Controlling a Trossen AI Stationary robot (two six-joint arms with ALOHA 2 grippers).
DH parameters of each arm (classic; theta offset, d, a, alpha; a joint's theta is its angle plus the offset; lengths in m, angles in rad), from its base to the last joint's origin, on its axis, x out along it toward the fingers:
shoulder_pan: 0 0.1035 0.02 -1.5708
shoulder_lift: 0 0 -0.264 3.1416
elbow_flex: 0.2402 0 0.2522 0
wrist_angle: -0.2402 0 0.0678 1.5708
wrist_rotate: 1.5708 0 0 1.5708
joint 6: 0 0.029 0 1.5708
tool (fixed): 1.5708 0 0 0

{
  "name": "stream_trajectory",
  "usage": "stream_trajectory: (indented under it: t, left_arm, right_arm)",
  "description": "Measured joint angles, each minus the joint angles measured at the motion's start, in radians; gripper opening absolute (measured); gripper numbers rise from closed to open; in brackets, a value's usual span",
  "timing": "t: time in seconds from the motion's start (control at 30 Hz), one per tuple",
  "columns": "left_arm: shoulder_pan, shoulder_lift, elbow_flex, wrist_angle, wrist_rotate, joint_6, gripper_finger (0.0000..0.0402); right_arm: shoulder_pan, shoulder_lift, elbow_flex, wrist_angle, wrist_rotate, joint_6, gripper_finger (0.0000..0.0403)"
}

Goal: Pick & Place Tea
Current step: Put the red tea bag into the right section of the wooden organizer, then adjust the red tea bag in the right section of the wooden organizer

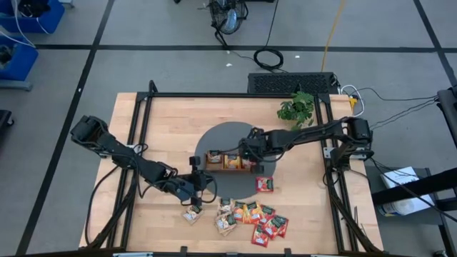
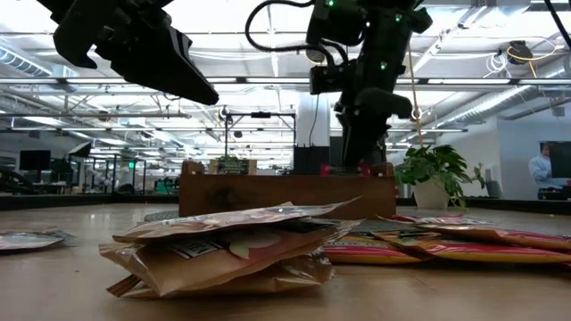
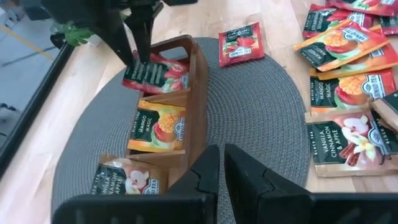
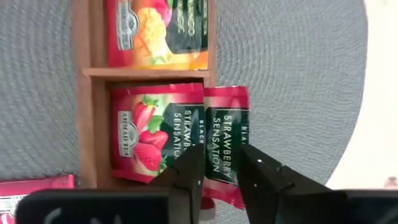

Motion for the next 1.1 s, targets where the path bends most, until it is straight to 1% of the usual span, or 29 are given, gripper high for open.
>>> stream_trajectory:
  t: [0.13,0.23,0.33,0.43,0.53,0.67,0.73,0.8,0.9,1.1]
  left_arm:
    - [0.0,0.0,0.0,0.0,0.0,0.038,0.0033]
    - [0.0,0.0,0.0,0.001,0.0,0.051,0.0033]
    - [0.0,0.0,0.0,0.008,0.0,0.063,0.0033]
    - [0.004,0.0,0.0,0.026,0.0,0.067,0.0033]
    - [0.01,0.0,0.0,0.035,0.0,0.067,0.0033]
    - [0.01,0.0,0.0,0.035,0.0,0.066,0.0033]
    - [0.01,0.0,0.0,0.029,0.0,0.065,0.0033]
    - [0.01,0.0,0.0,0.029,0.002,0.064,0.0033]
    - [0.01,0.0,0.0,0.028,0.002,0.062,0.0033]
    - [0.01,0.0,0.0,0.028,0.002,0.058,0.0033]
  right_arm:
    - [0.002,-0.042,0.0,0.003,0.0,0.025,0.0097]
    - [0.007,-0.09,0.0,0.006,0.001,0.056,0.01]
    - [0.015,-0.127,0.0,0.017,0.002,0.045,0.0098]
    - [0.016,-0.138,0.001,0.04,0.04,0.003,0.0089]
    - [0.008,-0.13,-0.011,0.071,0.082,-0.002,0.0077]
    - [0.0,-0.12,-0.085,0.188,0.096,-0.031,0.0055]
    - [-0.003,-0.121,-0.122,0.245,0.141,-0.044,0.0044]
    - [-0.009,-0.121,-0.148,0.261,0.18,-0.054,0.0034]
    - [-0.023,-0.121,-0.181,0.279,0.165,-0.049,0.0021]
    - [-0.028,-0.121,-0.258,0.371,0.063,-0.03,0.0007]
